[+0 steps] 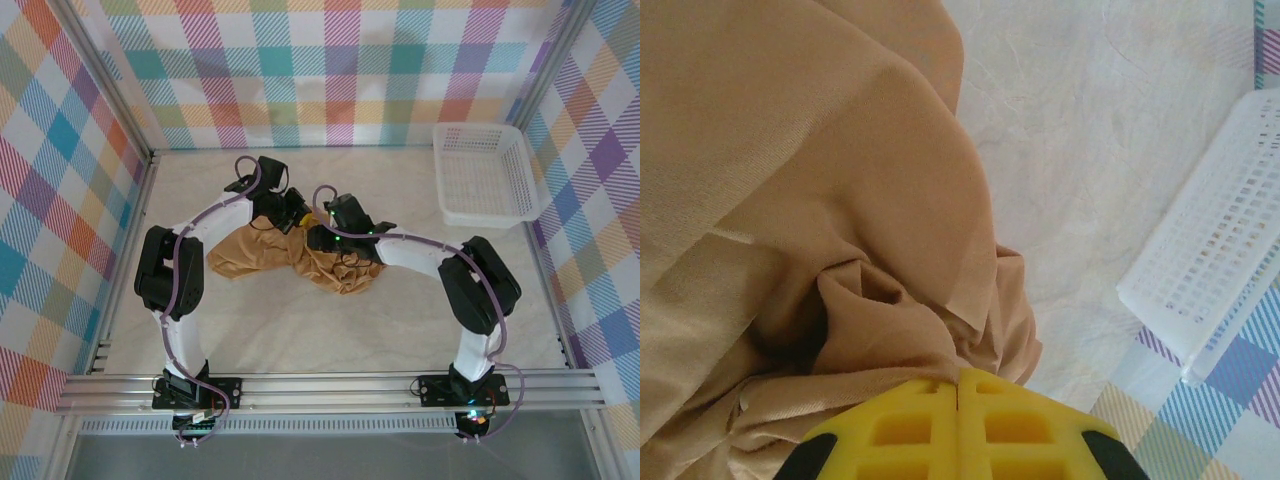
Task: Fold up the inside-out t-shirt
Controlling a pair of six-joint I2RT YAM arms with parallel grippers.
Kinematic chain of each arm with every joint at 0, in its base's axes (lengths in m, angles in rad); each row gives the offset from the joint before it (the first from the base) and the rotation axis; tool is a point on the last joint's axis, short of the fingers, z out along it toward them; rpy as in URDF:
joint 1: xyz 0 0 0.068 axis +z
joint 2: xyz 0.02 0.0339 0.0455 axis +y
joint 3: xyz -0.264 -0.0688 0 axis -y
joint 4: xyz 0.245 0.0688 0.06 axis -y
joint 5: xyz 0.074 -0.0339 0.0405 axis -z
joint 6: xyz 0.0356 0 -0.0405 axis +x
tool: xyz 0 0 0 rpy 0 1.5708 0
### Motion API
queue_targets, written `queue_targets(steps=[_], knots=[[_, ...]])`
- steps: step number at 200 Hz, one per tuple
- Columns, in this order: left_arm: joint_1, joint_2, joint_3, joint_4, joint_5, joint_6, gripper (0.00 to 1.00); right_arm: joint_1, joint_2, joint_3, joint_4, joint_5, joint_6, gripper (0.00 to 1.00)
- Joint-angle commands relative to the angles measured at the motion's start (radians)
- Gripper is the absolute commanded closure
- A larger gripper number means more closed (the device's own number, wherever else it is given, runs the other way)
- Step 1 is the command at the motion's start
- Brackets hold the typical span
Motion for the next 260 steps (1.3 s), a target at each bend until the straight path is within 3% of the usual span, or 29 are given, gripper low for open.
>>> queue_targets(steps=[1, 25, 46, 82, 133, 148, 164, 176, 190, 204, 222, 246, 260], knots=[[0.0, -0.053, 0.033, -0.034, -0.006, 0.025, 1.0, 0.003, 0.025, 0.033, 0.008, 0.016, -0.027, 0.55], [0.002, -0.055, 0.037, -0.04, -0.006, 0.026, 1.0, 0.002, 0.018, 0.015, 0.01, 0.042, -0.038, 0.5], [0.002, -0.053, 0.036, -0.037, -0.005, 0.026, 1.0, 0.002, 0.021, 0.011, 0.026, 0.043, -0.037, 0.52], [0.005, -0.05, 0.036, -0.042, -0.008, 0.031, 1.0, 0.003, 0.001, 0.025, 0.013, 0.034, -0.048, 1.0], [0.027, 0.013, 0.083, -0.062, -0.045, 0.041, 1.0, 0.022, -0.203, 0.116, -0.338, 0.053, -0.101, 1.0], [0.027, 0.041, 0.093, -0.058, -0.051, 0.036, 1.0, 0.041, -0.264, 0.078, -0.354, 0.0, -0.12, 1.0], [0.022, 0.066, 0.094, -0.049, -0.048, 0.031, 1.0, 0.075, -0.349, -0.019, -0.262, -0.114, -0.158, 1.0], [0.015, 0.075, 0.089, -0.038, -0.041, 0.027, 1.0, 0.086, -0.394, -0.1, -0.175, -0.231, -0.166, 0.87], [0.004, 0.077, 0.083, -0.03, -0.038, 0.025, 1.0, 0.086, -0.412, -0.153, -0.127, -0.316, -0.151, 0.82], [-0.002, 0.076, 0.078, -0.027, -0.032, 0.025, 1.0, 0.084, -0.401, -0.168, -0.127, -0.297, -0.138, 0.65], [-0.004, 0.067, 0.071, -0.021, -0.023, 0.025, 1.0, 0.077, -0.37, -0.159, -0.143, -0.238, -0.132, 0.57], [-0.004, 0.047, 0.062, -0.022, -0.023, 0.026, 1.0, 0.033, -0.291, -0.101, -0.22, -0.093, -0.057, 0.67], [-0.004, 0.039, 0.059, -0.026, -0.025, 0.028, 1.0, -0.011, -0.231, -0.073, -0.234, -0.072, 0.003, 0.75]])
